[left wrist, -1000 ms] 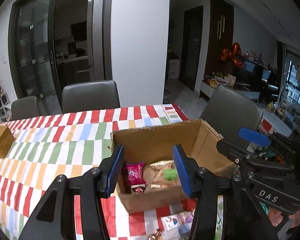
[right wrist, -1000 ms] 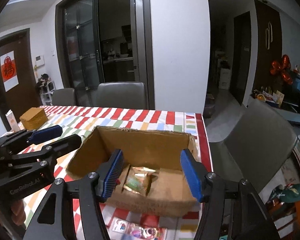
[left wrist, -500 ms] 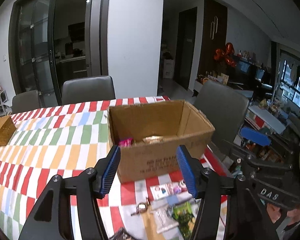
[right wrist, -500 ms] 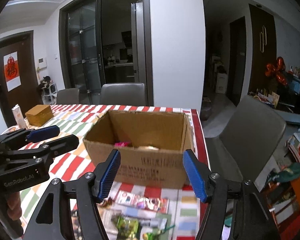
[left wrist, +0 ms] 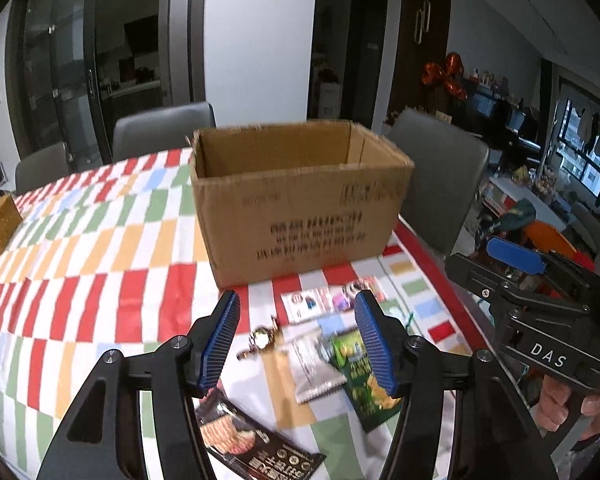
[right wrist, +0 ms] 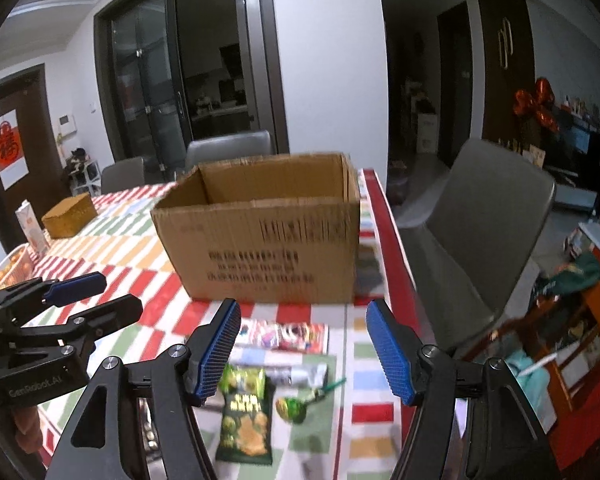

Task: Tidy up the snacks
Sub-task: 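Move both tools back from the box toward the remaining snacks, then grasp the white packet with the left tool while the right tool grasps the second lollipop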

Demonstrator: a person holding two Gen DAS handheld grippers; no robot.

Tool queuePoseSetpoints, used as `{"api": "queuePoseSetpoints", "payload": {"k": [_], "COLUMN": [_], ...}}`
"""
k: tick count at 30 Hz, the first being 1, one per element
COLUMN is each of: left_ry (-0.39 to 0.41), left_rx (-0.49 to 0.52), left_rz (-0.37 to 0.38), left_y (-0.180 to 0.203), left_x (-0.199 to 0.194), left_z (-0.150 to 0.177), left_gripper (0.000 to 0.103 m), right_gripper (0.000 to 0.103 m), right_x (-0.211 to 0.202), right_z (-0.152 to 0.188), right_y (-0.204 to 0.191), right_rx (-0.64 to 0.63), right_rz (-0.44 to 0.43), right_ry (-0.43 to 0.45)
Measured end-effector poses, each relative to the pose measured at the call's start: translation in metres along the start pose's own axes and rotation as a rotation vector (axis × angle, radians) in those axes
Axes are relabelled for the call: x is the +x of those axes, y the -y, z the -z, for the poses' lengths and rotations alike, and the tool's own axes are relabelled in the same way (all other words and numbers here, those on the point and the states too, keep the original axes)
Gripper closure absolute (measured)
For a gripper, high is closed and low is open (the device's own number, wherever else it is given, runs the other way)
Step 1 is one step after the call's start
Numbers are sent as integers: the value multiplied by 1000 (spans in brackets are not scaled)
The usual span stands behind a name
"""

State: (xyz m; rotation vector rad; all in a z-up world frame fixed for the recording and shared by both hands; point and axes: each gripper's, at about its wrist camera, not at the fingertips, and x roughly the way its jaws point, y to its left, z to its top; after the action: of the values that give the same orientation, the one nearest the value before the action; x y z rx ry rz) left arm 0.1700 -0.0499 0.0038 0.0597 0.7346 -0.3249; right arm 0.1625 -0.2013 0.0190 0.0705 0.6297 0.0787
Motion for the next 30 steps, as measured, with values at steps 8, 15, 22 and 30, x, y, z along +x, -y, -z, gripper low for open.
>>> {"api": "queuePoseSetpoints", "payload": {"k": [8, 15, 22, 30], "left_ry": [-78, -160, -214, -237], "left_rx": [-5, -26, -48, -68], "left_rz": [2, 18, 28, 46], "left_y": [1, -4, -9, -10], "left_x": [24, 52, 76, 92], "left_z": [28, 48, 55, 50], "left_gripper": [44, 44, 45, 46], "right_gripper": [37, 37, 37, 38], "right_x": [16, 31, 47, 63], "right_z": [36, 59, 71, 77], "right_y": [3, 3, 1, 5], "right_rx": [13, 17, 20, 60], "right_rz": [4, 5, -8, -23], "right_ry": [-96, -165, -219, -260]}}
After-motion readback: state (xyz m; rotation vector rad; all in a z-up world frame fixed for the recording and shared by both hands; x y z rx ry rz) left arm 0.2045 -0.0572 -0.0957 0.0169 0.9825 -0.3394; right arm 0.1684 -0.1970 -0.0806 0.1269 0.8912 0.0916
